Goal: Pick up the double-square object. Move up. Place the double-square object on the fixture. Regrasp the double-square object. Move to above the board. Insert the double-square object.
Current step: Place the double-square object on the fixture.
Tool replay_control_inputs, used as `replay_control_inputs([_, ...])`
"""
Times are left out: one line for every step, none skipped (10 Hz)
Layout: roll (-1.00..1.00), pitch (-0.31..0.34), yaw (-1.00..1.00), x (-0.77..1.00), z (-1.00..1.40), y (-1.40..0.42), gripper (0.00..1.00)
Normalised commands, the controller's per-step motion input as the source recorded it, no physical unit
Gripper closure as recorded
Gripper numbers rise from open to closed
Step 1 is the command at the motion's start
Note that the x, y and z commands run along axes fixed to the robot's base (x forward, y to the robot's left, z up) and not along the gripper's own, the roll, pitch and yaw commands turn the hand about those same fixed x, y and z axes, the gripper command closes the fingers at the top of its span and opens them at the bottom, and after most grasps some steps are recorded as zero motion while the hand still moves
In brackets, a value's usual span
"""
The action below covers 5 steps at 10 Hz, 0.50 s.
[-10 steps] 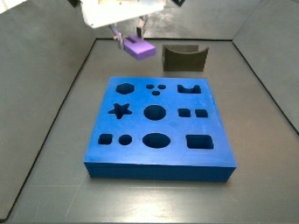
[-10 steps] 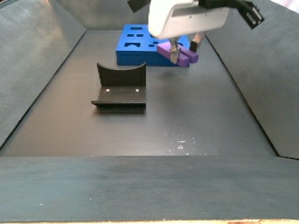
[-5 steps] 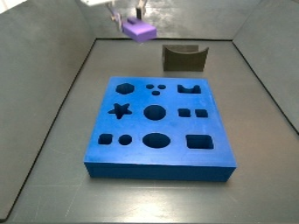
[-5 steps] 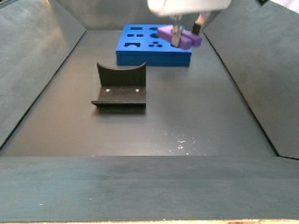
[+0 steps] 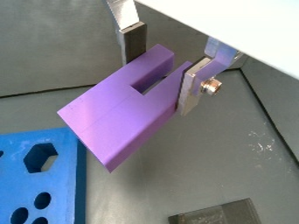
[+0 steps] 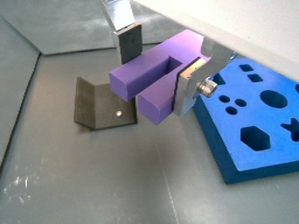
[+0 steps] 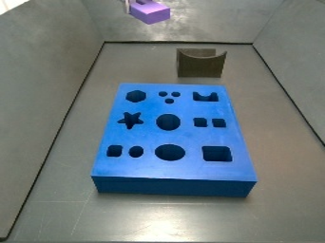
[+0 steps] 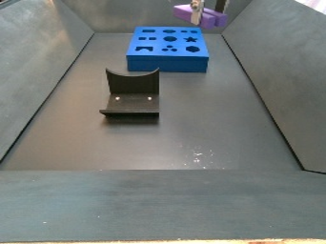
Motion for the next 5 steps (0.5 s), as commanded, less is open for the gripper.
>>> replay_control_inputs([0.03,0.374,-1.0,1.0,0.55,0.27,1.0])
replay_control_inputs([0.03,0.399,-1.0,1.0,0.52,0.26,1.0])
replay_control_inputs([0.03,0.433,-1.0,1.0,0.42,0.21,1.0])
replay_control_inputs([0.04,0.448,-1.0,1.0,0.37,0.2,1.0])
replay_control_inputs([0.04,0.529,-1.0,1.0,0.29,0.16,1.0])
